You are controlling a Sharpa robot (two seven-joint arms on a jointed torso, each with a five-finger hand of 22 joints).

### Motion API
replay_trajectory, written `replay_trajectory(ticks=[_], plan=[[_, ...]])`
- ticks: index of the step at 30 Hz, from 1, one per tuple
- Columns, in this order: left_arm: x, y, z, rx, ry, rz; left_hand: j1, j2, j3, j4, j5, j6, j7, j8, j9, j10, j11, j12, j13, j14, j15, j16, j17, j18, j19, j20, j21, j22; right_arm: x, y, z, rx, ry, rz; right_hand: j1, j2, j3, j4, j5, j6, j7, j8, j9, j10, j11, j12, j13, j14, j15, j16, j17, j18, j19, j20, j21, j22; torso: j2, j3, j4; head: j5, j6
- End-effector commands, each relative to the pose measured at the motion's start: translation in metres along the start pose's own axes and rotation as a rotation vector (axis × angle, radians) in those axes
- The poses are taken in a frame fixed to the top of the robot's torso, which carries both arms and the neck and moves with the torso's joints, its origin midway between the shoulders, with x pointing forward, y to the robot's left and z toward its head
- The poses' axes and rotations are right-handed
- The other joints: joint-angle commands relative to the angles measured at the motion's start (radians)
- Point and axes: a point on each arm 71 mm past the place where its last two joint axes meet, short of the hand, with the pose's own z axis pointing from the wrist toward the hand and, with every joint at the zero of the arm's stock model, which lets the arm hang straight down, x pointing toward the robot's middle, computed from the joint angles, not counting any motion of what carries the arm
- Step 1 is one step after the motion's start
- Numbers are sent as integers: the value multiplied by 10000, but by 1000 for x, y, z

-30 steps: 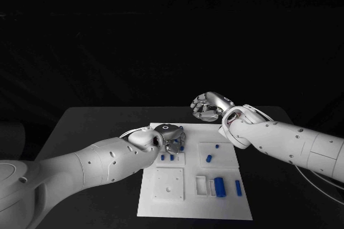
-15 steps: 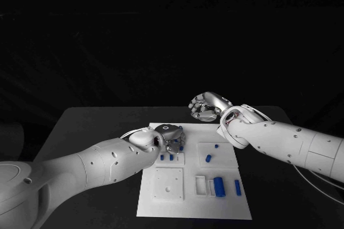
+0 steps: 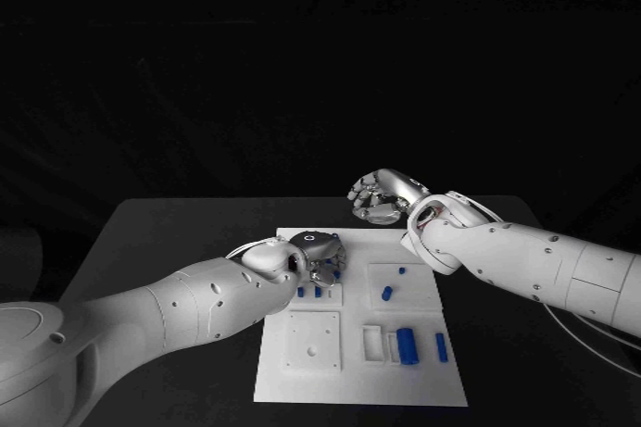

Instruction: Assemble the parts on the task board

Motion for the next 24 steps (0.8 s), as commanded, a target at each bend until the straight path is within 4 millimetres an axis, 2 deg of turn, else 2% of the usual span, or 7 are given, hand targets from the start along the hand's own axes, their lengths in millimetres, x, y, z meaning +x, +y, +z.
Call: replay_trajectory(ticks=[1, 10, 24], plan=[[5, -2, 1, 70, 258, -95, -29, 90, -1, 41, -2, 29, 14, 2, -10, 78, -1, -46, -14, 74, -10, 71, -12, 1330, 35, -33, 48, 10, 0, 1, 0, -35, 146, 11, -63, -15, -1, 5, 63, -23, 55, 4, -5, 79, 5, -68, 13, 52, -24, -34, 17, 145, 50, -25, 57, 18, -7, 2, -1, -20, -15], [10, 0, 1, -265, 924, 101, -62, 250, -1, 30, -5, 307, 70, 155, -18, 353, -32, 32, 4, 114, -42, 164, -94, 1331, 56, -63, 82, 36, 0, 1, 1, -52, 169, 27, -83, -10, -24, 8, 60, -24, 56, 5, -4, 84, 6, -81, 21, 52, -24, -37, 25, 145, 48, -24, 57, 23, -14, 6, 8, -54, -32], [12, -2, 2, -122, 1113, 447, 198, 452, 118, -85, 0, 829, -118, 430, -27, 1079, -161, 266, 91, 281, -165, 206, -330, 1327, 188, -125, 85, 7, -1, 3, 2, -110, 228, 86, -120, 6, -66, 17, 63, -23, 55, 9, 0, 96, 5, -105, 37, 53, -24, -44, 41, 145, 44, -23, 58, 32, -11, -6, 16, -82, -68]])
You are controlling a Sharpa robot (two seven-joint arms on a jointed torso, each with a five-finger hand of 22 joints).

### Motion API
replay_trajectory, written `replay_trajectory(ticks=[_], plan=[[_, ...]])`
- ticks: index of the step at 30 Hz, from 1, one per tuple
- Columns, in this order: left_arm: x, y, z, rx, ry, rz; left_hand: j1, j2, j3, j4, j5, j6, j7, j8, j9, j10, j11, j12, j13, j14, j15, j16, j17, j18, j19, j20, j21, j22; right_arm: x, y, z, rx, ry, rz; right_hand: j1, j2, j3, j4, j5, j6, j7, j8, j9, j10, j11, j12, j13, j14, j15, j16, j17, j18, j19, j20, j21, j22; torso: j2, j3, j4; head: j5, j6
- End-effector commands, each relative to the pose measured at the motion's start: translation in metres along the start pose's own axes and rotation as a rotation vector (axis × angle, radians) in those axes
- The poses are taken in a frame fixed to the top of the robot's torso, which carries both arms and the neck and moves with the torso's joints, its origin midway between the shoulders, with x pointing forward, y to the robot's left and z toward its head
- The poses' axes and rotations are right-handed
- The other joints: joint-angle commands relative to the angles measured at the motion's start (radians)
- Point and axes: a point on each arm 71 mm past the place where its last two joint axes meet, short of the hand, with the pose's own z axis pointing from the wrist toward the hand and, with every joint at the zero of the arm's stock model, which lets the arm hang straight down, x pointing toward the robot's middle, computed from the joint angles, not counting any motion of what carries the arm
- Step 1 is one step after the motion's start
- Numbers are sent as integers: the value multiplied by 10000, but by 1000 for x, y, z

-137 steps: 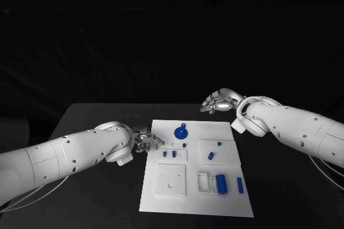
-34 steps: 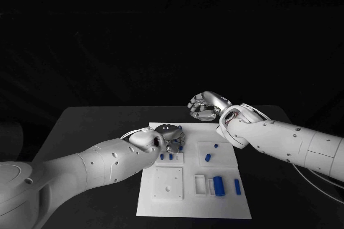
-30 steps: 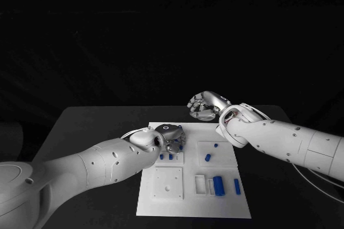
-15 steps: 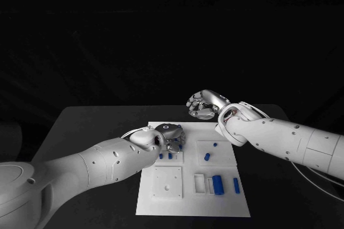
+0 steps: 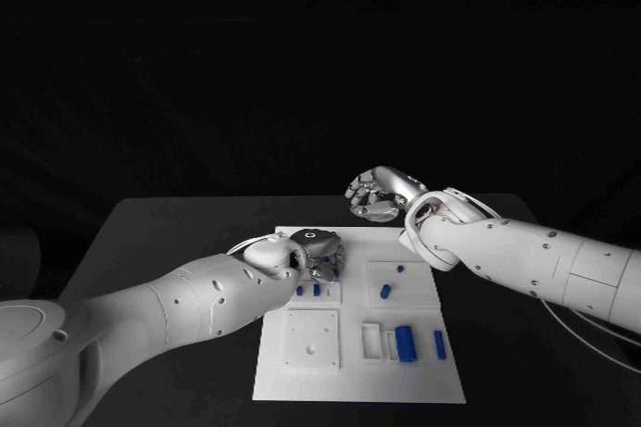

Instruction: Assemble the parts on the task board

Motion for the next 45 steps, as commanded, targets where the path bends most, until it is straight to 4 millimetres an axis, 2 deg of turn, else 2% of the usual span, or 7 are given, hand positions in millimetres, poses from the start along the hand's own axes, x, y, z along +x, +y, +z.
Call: replay_trajectory(ticks=[1, 15, 20, 33, 45], plan=[[14, -1, -2, -29, 834, 250, 43, 58, 48, -14, 1, 115, -15, 77, -9, 281, 110, 60, 20, 74, -30, 51, -42, 1322, 50, -56, 45, -20, 0, 2, 1, -96, 137, 32, -121, 7, -68, 17, 61, -8, 41, 9, 0, 99, 5, -67, 17, 57, -30, -45, 11, 146, 28, -41, 62, 19, 8, -9, 8, -14, -20], [12, 0, -3, 50, 321, 233, 475, 344, 151, -59, 7, 613, -197, 322, 14, 845, -121, 197, 85, 480, -261, 93, -255, 1278, 294, -183, 89, -56, 0, 2, 1, -115, 174, 27, -155, 20, -106, 28, 76, -8, 39, 12, 2, 111, 3, -90, 33, 57, -31, -51, 27, 146, 23, -40, 62, 28, -2, -5, 2, -25, -40], [11, 0, -4, 119, 52, 69, 433, 345, 115, -45, 5, 648, -207, 334, 11, 889, -137, 194, 87, 529, -278, 94, -283, 1260, 322, -195, 87, -64, 0, 2, 1, -111, 176, 24, -161, 21, -114, 28, 81, -8, 39, 13, 3, 113, 3, -95, 36, 57, -32, -52, 31, 146, 21, -40, 61, 30, -10, -12, 12, -38, -26], [5, 4, -9, 142, -787, -511, 291, 371, 56, -13, 9, 706, -222, 349, 0, 964, -164, 175, 84, 618, -304, 115, -328, 1226, 351, -223, 75, -78, -1, 0, 0, -76, 174, 7, -166, 32, -129, 25, 99, -8, 37, 15, 4, 120, 2, -110, 46, 56, -33, -57, 41, 146, 18, -43, 60, 35, -4, 0, 2, -20, 60], [-12, 9, -16, 198, -1603, -1214, 280, 319, 58, -30, 11, 708, -225, 341, -12, 967, -169, 148, 75, 657, -312, 132, -343, 1222, 356, -247, 70, -80, -2, -3, 0, -2, 181, -16, -166, 32, -141, 17, 109, -7, 36, 16, 6, 125, 1, -121, 54, 56, -34, -60, 50, 146, 16, -44, 60, 40, -5, 2, 22, 17, 118]])
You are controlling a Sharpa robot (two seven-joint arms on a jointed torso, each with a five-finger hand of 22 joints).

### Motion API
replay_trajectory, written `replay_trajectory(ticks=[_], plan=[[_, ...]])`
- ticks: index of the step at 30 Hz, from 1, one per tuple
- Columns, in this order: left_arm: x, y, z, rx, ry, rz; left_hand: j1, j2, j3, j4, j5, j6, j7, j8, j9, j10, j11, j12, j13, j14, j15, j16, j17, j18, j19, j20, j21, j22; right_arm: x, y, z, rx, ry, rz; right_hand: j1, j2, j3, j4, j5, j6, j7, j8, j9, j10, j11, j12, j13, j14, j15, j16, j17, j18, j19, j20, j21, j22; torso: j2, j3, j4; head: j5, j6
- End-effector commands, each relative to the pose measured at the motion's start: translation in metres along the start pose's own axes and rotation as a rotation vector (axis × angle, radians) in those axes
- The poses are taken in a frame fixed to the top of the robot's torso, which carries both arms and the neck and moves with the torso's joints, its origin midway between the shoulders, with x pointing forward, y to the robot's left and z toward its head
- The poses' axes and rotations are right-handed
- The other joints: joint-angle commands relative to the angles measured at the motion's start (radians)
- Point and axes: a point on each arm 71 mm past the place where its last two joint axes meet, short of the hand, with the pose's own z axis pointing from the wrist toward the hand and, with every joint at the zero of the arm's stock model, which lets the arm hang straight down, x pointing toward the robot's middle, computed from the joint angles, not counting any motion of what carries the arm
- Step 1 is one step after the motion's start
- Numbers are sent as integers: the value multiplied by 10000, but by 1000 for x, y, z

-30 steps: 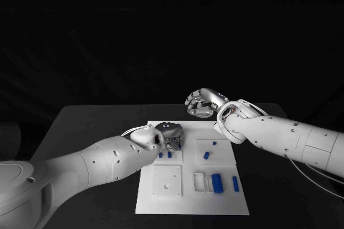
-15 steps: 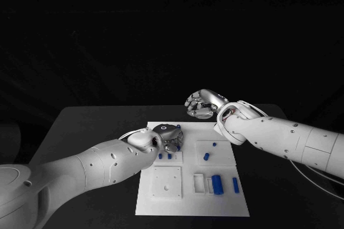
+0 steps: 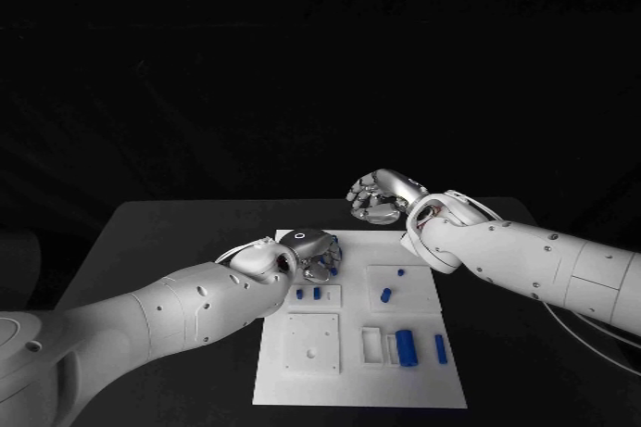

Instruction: Assemble the parts on the task board

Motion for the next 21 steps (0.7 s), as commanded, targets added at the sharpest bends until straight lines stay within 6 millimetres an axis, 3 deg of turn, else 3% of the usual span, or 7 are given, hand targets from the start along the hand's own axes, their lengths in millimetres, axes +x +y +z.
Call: replay_trajectory(ticks=[1, 13, 21], plan=[[-5, -3, -1, 166, -390, -455, -72, -43, -43, 18, 30, 72, -9, 35, 9, 3, 36, -10, -17, 87, 12, 46, -17, 1240, -1, -71, 29, -12, 0, 0, 0, -62, 124, -15, -86, 31, -58, -14, 43, -11, 40, 17, 6, 50, 1, -46, 12, 38, -52, -59, 13, 145, -4, -65, 61, 16, -1, 4, 17, 21, 15], [-15, 9, -17, -136, -62, -1219, -115, -44, -51, 36, 26, 62, -1, 22, -3, -3, 45, -36, -27, 83, 21, 37, -37, 1228, -10, -81, 17, -16, -3, -6, -3, 56, 118, -61, -80, 29, -65, -27, 49, -13, 39, 17, 6, 53, 1, -58, 19, 35, -52, -64, 21, 145, -9, -66, 59, 20, -17, 12, 35, 103, 39], [-15, 29, -28, -567, 149, -1160, -113, 5, -22, 32, 47, 63, -3, 13, -16, 5, 46, -59, -34, 78, 21, 34, -56, 1217, -26, -95, 0, -19, -4, -9, -4, 173, 114, 0, -79, 29, -70, -31, 50, -13, 39, 17, 7, 55, 2, -65, 23, 34, -52, -66, 26, 145, -11, -66, 58, 22, -9, -13, 16, 128, 43]])
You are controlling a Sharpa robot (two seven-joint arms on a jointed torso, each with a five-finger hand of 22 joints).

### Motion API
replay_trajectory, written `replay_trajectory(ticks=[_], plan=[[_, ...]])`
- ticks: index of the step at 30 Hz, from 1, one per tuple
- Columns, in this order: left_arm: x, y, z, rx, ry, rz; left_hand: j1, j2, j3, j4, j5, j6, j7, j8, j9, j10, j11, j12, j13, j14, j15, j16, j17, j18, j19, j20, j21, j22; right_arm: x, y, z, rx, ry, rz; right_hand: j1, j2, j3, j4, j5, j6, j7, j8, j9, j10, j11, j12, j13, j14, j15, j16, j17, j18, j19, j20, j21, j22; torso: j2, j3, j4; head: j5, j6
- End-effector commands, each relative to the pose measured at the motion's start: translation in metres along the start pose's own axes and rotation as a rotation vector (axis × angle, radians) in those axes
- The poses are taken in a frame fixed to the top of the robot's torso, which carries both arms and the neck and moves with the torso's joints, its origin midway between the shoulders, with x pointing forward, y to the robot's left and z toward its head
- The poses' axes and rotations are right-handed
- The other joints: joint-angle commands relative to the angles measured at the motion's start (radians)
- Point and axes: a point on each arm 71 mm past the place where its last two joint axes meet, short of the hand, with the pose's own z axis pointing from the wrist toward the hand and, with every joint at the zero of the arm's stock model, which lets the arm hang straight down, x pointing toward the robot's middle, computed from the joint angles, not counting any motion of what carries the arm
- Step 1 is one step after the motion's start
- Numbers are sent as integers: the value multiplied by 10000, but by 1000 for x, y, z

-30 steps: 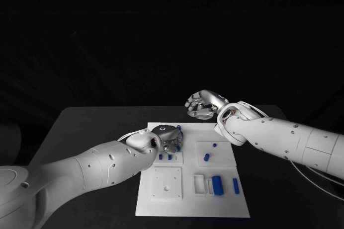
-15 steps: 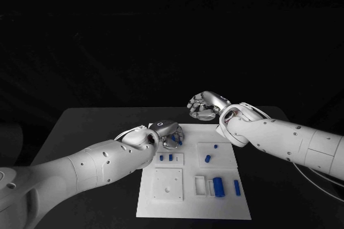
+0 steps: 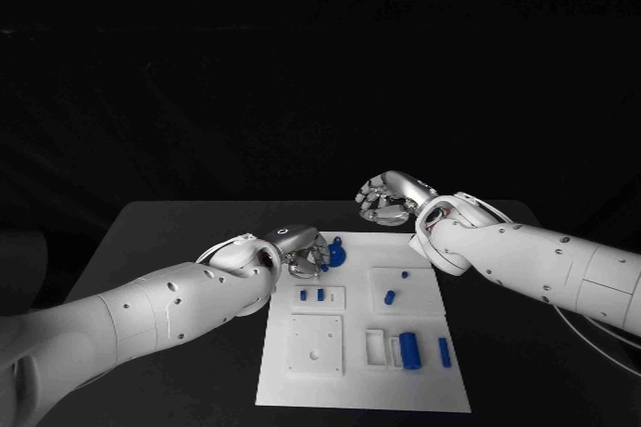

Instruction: Assemble the parts on the task board

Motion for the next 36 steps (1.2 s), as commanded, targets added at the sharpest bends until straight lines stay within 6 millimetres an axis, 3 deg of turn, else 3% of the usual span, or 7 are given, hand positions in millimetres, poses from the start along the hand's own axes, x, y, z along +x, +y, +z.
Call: replay_trajectory(ticks=[1, 7, 13, 20, 27, 32, 36], plan=[[0, 6, -3, -183, 292, -148, -70, 57, 3, 9, 50, 82, 16, 8, -8, 6, 47, -60, -10, 58, 35, 34, -12, 1215, -16, -89, 0, -9, 0, -1, 0, 0, 128, 68, -79, 29, -42, -3, 51, -16, 42, 17, 7, 57, 1, -66, 15, 32, -53, -67, 18, 145, -12, -67, 58, 12, 9, -14, -28, 22, -7], [-2, 19, -9, -496, 357, -96, -146, 4, -40, 21, 22, 86, 21, 3, -18, 19, 51, -79, -15, 60, 39, 41, -26, 1197, -15, -98, 1, -5, -1, -3, -1, 45, 117, 57, -80, 30, -45, -4, 52, -17, 43, 17, 7, 58, 2, -72, 18, 31, -52, -68, 21, 145, -14, -67, 56, 13, 15, -9, -23, 15, -30], [-2, 24, -12, -604, 451, 8, -184, -22, -64, 30, 20, 88, 20, 1, -22, 23, 52, -91, -19, 59, 40, 43, -33, 1189, -14, -104, 0, -4, -1, -3, -2, 54, 117, 54, -80, 31, -49, -6, 54, -18, 43, 17, 7, 59, 3, -79, 22, 31, -52, -70, 25, 145, -15, -66, 55, 15, 13, -26, -18, 5, -52], [-1, 24, -9, -605, 504, 47, -183, -22, -61, 27, 21, 76, 22, -7, -27, 15, 54, -104, -24, 55, 42, 43, -39, 1188, -15, -111, -3, -4, -1, -2, -1, 34, 121, 61, -79, 34, -50, -7, 56, -18, 43, 17, 7, 61, 3, -84, 25, 31, -52, -72, 29, 145, -16, -66, 54, 16, 14, -10, -26, 19, -56], [0, 22, -6, -592, 544, 97, -189, -14, -62, 32, 20, 72, 24, -10, -30, 16, 55, -110, -25, 54, 43, 44, -42, 1186, -14, -115, -4, -5, -1, -2, -1, 31, 118, 61, -77, 36, -52, -9, 60, -20, 43, 17, 7, 63, 3, -91, 30, 30, -52, -75, 34, 145, -17, -66, 53, 18, 16, -18, -30, -25, -67], [2, 20, -3, -554, 593, 103, -191, -12, -62, 32, 21, 74, 24, -10, -30, 18, 55, -113, -26, 54, 43, 46, -44, 1185, -13, -118, -4, -4, 0, -1, -1, 16, 121, 68, -75, 38, -52, -11, 63, -20, 43, 17, 8, 65, 3, -97, 33, 30, -51, -77, 37, 145, -18, -66, 52, 19, 15, 5, -34, -23, -68], [4, 19, -2, -524, 631, 75, -191, -7, -60, 33, 23, 71, 25, -12, -32, 18, 55, -117, -27, 53, 43, 48, -45, 1184, -14, -120, -5, -4, 0, 0, 0, -3, 133, 77, -73, 38, -53, -13, 64, -21, 44, 17, 8, 66, 3, -101, 36, 30, -51, -78, 40, 145, -18, -66, 52, 20, 23, -6, -36, -32, -84]])
